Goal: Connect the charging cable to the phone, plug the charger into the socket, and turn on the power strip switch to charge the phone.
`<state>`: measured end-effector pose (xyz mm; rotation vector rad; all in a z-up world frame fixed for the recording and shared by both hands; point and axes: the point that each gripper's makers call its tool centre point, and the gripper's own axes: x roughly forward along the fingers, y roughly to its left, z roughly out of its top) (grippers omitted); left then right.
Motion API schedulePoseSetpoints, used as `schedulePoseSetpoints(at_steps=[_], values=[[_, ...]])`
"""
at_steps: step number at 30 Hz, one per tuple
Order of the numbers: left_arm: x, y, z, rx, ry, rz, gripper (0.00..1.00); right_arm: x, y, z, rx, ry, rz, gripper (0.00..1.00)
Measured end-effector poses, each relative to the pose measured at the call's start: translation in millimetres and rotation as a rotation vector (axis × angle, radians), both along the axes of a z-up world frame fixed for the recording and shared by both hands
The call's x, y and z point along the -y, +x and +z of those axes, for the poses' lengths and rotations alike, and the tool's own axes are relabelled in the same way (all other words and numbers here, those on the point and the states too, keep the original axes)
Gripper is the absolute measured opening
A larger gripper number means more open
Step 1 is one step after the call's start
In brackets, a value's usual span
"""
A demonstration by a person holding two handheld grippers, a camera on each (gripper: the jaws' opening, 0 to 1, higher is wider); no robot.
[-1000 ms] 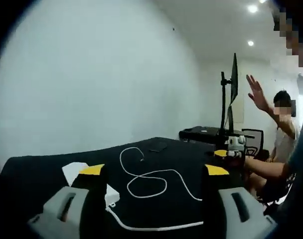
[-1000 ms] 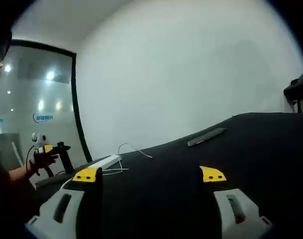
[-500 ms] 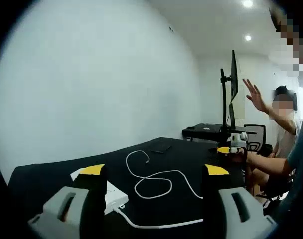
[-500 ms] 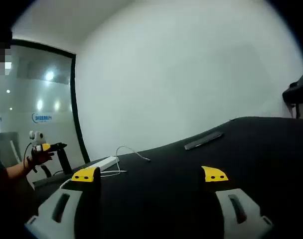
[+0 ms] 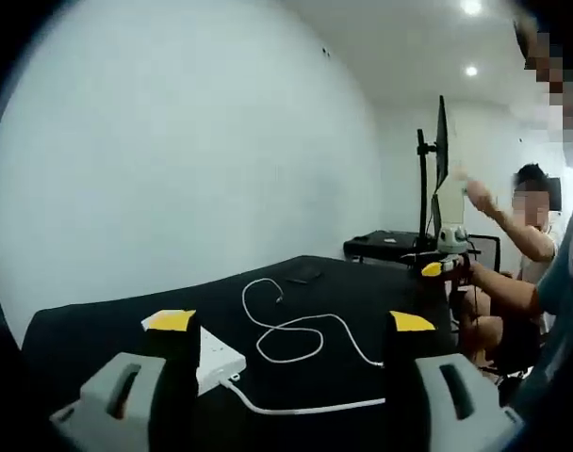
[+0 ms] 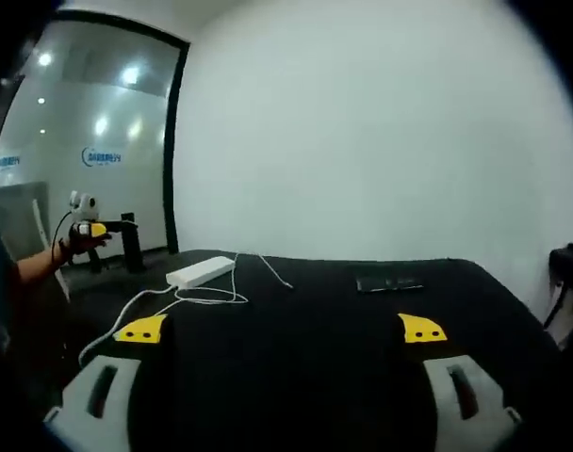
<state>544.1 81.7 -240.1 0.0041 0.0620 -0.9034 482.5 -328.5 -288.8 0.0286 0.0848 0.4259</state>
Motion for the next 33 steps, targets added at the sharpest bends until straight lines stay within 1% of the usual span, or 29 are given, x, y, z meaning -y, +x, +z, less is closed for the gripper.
schedulePoseSetpoints(at_steps=[2,4,7,8,10,11,12,14,15,16,17,18,19,20,21,23,24,25,26,27,28,30,31,32,33], values=[[2.7,-1.5,4.0,-0.001,-0.008,-0.012,0.79,-5.7,-3.4,8.2,-0.005,-0.018,0.016,0.93],[8.2,2.5,8.0,-0.006,0.006,-0.039,0.84,-8.3,-3.7,14.2,-0.008,-0.022,0.025,0.93],[22.4,8.8,9.2,-0.012,0.080,-0.084,0.84,-0.4,5.9,16.8,-0.027,-0.030,0.046,0.93],[31.4,14.7,12.4,-0.002,0.112,-0.105,0.83,0.7,9.3,15.8,-0.037,-0.049,0.049,0.93],[48.3,26.4,17.8,0.010,0.145,-0.144,0.80,3.5,14.6,14.0,-0.046,-0.070,0.051,0.92],[56.4,32.8,20.3,0.018,0.146,-0.151,0.78,5.0,19.1,13.4,-0.050,-0.078,0.054,0.91],[66.7,42.6,19.8,0.004,0.167,-0.174,0.78,6.5,22.4,13.1,-0.052,-0.081,0.057,0.90],[83.0,54.9,19.8,-0.013,0.179,-0.208,0.78,10.0,30.8,12.9,-0.055,-0.079,0.062,0.89],[96.3,62.4,19.4,-0.014,0.181,-0.232,0.79,11.5,34.2,12.9,-0.055,-0.075,0.065,0.89],[106.5,65.1,18.1,-0.012,0.183,-0.249,0.80,13.0,37.8,12.8,-0.055,-0.069,0.067,0.88],[118.5,73.2,14.1,-0.023,0.201,-0.279,0.81,15.5,43.3,12.3,-0.056,-0.058,0.071,0.88],[129.4,70.2,8.2,-0.021,0.215,-0.295,0.82,17.2,47.2,11.8,-0.058,-0.051,0.073,0.88],[139.5,78.6,2.4,-0.032,0.231,-0.312,0.82,19.0,50.3,11.0,-0.060,-0.045,0.073,0.87],[144.7,85.1,-1.6,-0.047,0.247,-0.328,0.83,22.3,55.4,10.1,-0.065,-0.037,0.070,0.87],[153.8,91.1,-5.3,-0.074,0.243,-0.359,0.83,24.5,58.7,9.9,-0.068,-0.034,0.069,0.87],[165.5,101.3,-8.3,-0.118,0.231,-0.403,0.83,28.4,65.0,11.7,-0.074,-0.020,0.061,0.86],[167.5,104.1,-8.2,-0.126,0.226,-0.403,0.83,32.1,68.4,14.7,-0.080,-0.004,0.054,0.85],[171.7,114.1,-7.6,-0.137,0.222,-0.395,0.83,34.8,70.6,18.0,-0.079,0.015,0.044,0.84],[175.2,119.0,-6.9,-0.142,0.222,-0.392,0.82,38.3,73.0,21.3,-0.096,0.034,0.034,0.83],[179.3,123.2,-6.3,-0.145,0.226,-0.388,0.81,41.3,74.8,23.0,-0.110,0.038,0.024,0.82],[183.1,132.6,-5.6,-0.141,0.249,-0.369,0.79,44.8,76.7,25.5,-0.117,0.036,0.012,0.82],[191.7,144.3,-2.5,-0.143,0.261,-0.348,0.73,52.5,80.1,30.4,-0.143,0.022,-0.015,0.81],[196.1,147.1,0.0,-0.148,0.244,-0.342,0.70,56.2,81.5,31.9,-0.169,0.021,-0.027,0.81],[203.3,152.9,3.4,-0.157,0.213,-0.325,0.68,59.5,83.3,34.3,-0.176,0.023,-0.029,0.81],[207.7,155.0,2.7,-0.155,0.213,-0.317,0.67,63.2,85.2,36.7,-0.199,0.039,-0.030,0.81]])
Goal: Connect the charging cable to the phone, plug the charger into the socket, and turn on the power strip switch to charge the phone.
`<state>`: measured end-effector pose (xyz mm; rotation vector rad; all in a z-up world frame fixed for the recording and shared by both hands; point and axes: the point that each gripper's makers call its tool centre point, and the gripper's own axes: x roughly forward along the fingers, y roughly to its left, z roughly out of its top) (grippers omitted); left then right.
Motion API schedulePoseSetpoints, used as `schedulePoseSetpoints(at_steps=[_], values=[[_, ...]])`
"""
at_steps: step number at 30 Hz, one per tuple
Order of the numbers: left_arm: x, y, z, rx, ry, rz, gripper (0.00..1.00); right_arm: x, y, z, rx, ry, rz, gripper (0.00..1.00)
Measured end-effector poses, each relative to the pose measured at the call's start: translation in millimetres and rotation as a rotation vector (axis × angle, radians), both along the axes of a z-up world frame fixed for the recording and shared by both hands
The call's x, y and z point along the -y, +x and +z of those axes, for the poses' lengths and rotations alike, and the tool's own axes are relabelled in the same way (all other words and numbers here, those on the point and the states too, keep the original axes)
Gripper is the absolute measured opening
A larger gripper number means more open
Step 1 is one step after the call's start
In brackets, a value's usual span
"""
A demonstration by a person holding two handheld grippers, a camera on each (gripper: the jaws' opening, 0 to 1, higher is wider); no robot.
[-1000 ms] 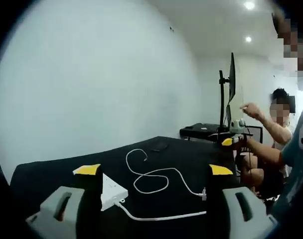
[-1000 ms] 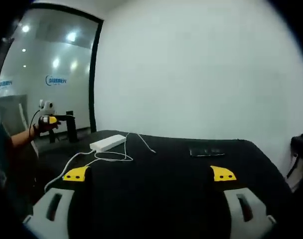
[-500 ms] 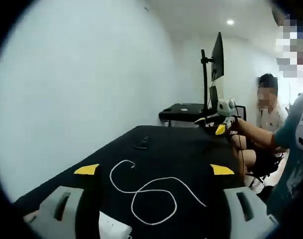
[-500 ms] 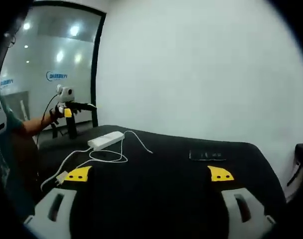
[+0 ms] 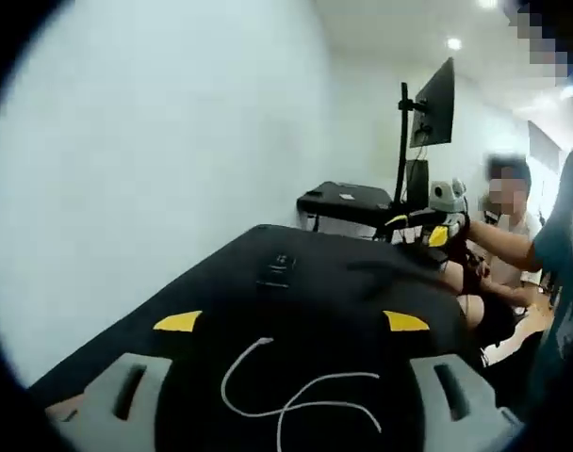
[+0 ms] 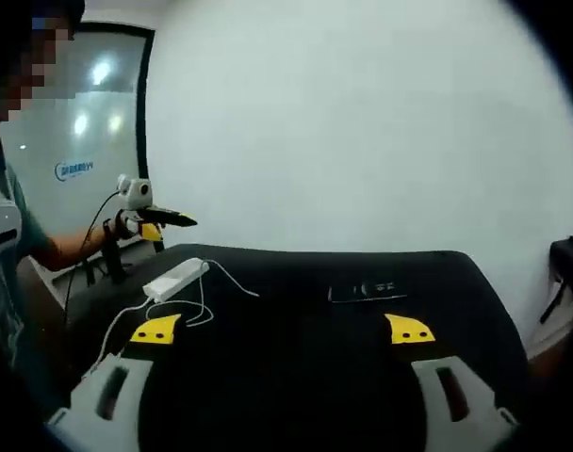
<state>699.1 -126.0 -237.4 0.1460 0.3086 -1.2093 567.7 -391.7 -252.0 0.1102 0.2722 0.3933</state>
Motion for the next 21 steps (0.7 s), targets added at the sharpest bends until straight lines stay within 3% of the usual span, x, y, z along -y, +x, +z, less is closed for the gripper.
schedulePoseSetpoints(at_steps=[2,6,10,13,14,16,18,19,21], values=[[8.1,21.1,-1.6,0.007,-0.003,0.023,0.65,7.2,4.1,4.3,-0.016,0.017,-0.002,0.81],[24.8,28.6,-28.3,0.128,0.098,0.046,0.64,26.6,16.7,10.9,-0.029,0.051,-0.018,0.80],[42.3,32.3,-39.8,0.166,0.069,0.056,0.56,45.5,28.3,10.0,-0.036,0.105,-0.050,0.76],[53.6,28.6,-65.1,0.245,0.178,0.008,0.54,53.5,31.6,3.2,-0.047,0.122,-0.070,0.74],[57.1,28.5,-68.9,0.231,0.160,0.009,0.54,55.0,32.4,0.6,-0.053,0.121,-0.075,0.74],[66.7,16.2,-83.6,0.255,0.239,-0.019,0.55,58.8,33.5,-6.7,-0.068,0.120,-0.079,0.73],[67.1,24.0,-93.7,0.301,0.294,-0.025,0.53,60.1,35.4,-13.4,-0.088,0.131,-0.079,0.72],[67.0,34.3,-98.2,0.328,0.303,-0.019,0.51,60.1,36.4,-15.5,-0.092,0.132,-0.077,0.72],[69.7,37.0,-99.7,0.347,0.309,-0.018,0.46,60.4,39.7,-20.2,-0.101,0.134,-0.075,0.71]])
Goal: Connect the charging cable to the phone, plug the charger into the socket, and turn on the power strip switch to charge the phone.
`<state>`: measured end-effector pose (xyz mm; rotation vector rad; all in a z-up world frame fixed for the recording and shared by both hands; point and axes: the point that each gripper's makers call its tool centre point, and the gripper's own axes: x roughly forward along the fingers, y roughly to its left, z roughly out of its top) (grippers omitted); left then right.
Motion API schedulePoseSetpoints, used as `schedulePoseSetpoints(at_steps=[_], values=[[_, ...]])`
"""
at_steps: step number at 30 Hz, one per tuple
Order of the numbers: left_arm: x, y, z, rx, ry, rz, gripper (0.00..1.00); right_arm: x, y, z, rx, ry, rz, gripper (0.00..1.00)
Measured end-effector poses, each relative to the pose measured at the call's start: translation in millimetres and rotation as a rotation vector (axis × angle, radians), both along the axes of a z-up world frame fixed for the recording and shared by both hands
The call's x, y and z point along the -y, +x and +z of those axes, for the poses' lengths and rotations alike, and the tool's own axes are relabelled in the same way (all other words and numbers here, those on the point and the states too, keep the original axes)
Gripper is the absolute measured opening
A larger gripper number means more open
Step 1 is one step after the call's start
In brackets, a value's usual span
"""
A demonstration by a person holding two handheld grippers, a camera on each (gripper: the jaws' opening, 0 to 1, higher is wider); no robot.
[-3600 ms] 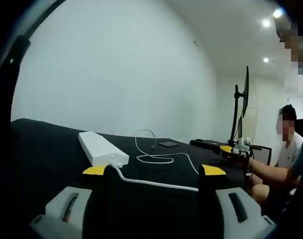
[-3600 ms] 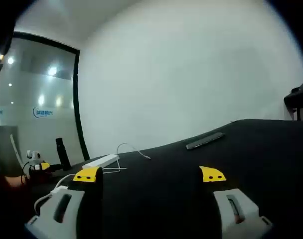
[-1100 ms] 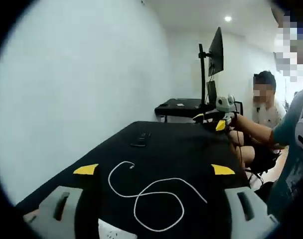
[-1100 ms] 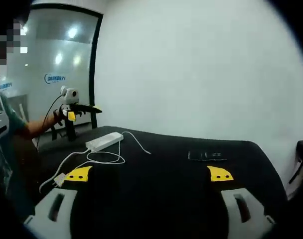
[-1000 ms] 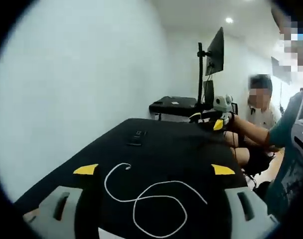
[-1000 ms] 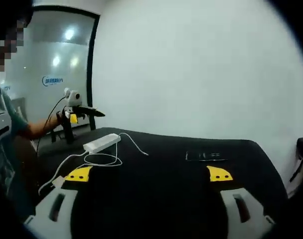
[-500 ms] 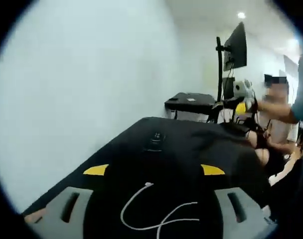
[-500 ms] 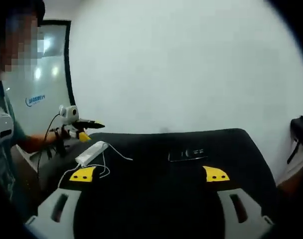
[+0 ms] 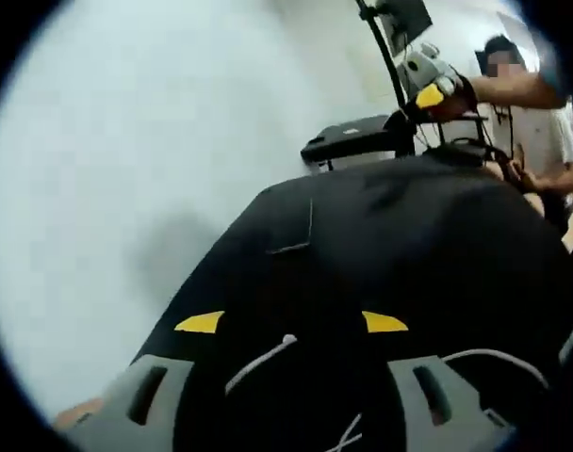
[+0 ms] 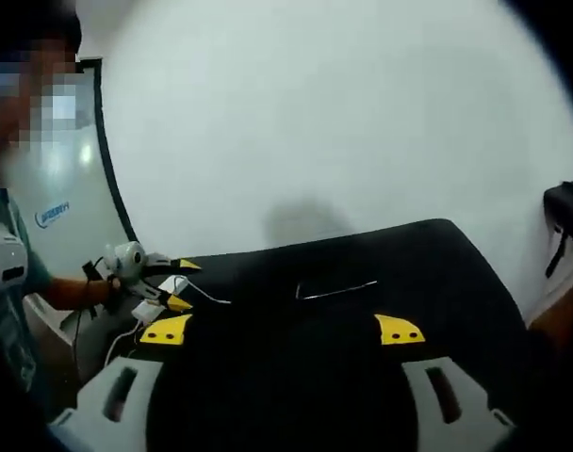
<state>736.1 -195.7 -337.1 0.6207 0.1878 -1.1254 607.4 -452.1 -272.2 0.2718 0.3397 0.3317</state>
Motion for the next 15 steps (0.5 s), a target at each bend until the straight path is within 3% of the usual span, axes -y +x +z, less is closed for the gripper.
schedulePoseSetpoints(at_steps=[4,15], values=[[1.4,11.2,-7.6,0.036,0.025,0.001,0.37,-1.6,7.0,-5.4,-0.002,0.009,0.003,0.70],[8.1,23.2,-46.2,0.117,0.197,-0.035,0.29,-4.5,13.6,-15.4,-0.008,0.027,0.016,0.69]])
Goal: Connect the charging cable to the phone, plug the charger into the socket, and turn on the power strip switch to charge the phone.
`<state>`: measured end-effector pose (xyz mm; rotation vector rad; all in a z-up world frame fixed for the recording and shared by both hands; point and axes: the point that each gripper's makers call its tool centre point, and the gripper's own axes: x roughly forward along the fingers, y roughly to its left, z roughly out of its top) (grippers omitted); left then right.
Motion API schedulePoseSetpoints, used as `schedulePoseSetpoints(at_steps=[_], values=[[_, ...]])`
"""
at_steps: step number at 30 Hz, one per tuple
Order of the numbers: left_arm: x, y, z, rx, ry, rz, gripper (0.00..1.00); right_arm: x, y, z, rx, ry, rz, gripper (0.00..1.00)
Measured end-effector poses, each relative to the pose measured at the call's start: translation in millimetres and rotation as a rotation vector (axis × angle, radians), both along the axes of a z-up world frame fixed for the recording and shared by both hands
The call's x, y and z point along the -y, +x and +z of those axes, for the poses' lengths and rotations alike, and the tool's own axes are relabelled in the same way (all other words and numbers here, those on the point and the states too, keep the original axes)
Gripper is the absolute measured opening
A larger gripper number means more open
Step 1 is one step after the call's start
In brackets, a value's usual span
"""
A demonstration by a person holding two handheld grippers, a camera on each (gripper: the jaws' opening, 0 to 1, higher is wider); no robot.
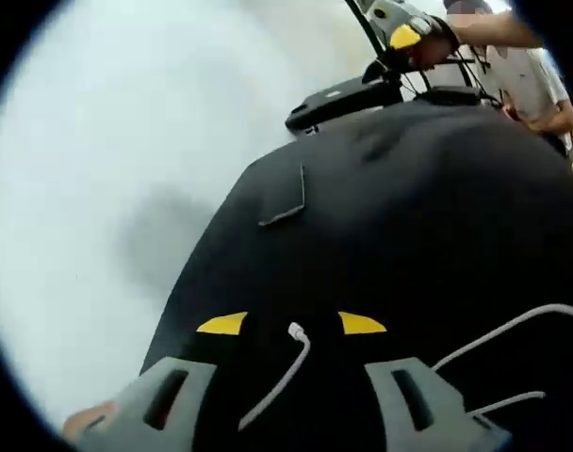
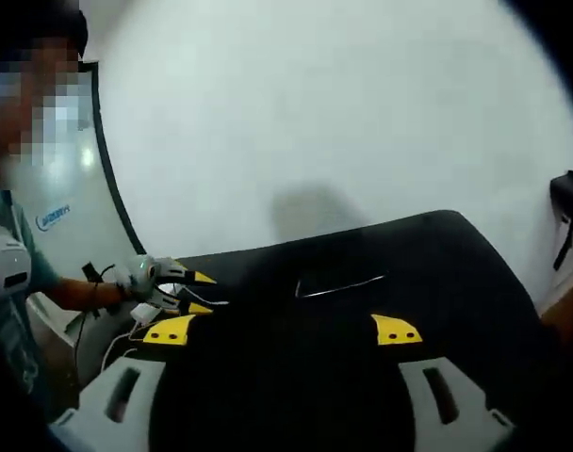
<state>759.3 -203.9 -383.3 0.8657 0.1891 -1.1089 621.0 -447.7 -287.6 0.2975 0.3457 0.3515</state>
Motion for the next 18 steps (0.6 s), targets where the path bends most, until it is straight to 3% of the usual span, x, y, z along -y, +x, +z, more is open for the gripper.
schedulePoseSetpoints(at_steps=[5,13,18], values=[[0.2,4.0,-1.2,0.072,0.060,-0.016,0.22,2.6,0.6,-1.3,0.000,0.007,-0.001,0.68],[-3.5,9.5,-5.7,0.088,0.096,-0.016,0.05,8.0,0.7,0.0,0.004,0.015,-0.011,0.68],[-4.5,11.7,-9.2,0.080,0.094,-0.003,0.00,6.4,0.3,-4.0,-0.003,0.020,-0.012,0.68]])
